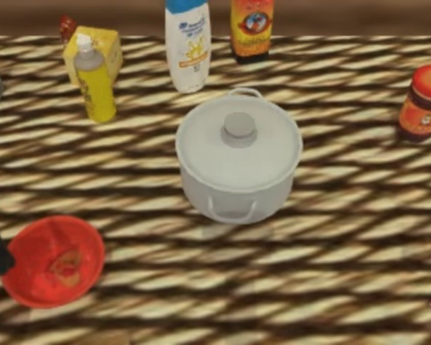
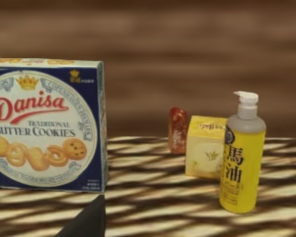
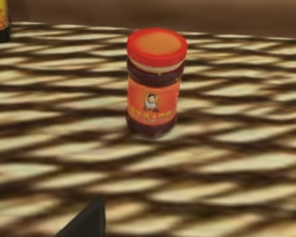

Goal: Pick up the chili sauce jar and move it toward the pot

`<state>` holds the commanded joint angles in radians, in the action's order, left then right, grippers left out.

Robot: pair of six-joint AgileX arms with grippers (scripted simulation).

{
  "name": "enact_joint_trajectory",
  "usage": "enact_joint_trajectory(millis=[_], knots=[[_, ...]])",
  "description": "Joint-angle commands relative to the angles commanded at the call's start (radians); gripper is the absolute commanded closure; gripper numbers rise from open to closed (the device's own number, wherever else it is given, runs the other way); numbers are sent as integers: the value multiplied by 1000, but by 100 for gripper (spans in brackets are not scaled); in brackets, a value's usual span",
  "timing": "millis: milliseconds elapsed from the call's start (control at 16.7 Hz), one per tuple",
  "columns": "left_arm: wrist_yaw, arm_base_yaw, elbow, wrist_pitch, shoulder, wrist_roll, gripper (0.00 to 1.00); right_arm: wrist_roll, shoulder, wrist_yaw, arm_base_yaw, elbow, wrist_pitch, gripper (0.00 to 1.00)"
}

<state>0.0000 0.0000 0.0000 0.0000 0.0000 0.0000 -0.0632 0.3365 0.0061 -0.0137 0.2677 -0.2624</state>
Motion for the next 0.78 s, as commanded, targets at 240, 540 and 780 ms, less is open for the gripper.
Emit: enact_joint_trajectory(millis=[240, 540, 780], knots=[[0, 0, 0, 0, 0, 0, 0, -73, 334, -1, -6, 314, -229, 0], [0, 0, 0, 0, 0, 0, 0, -189, 812, -4, -13, 840, -526, 0], [0, 0, 0, 0, 0, 0, 0, -295, 1205, -11, -14, 1317, -750, 0]])
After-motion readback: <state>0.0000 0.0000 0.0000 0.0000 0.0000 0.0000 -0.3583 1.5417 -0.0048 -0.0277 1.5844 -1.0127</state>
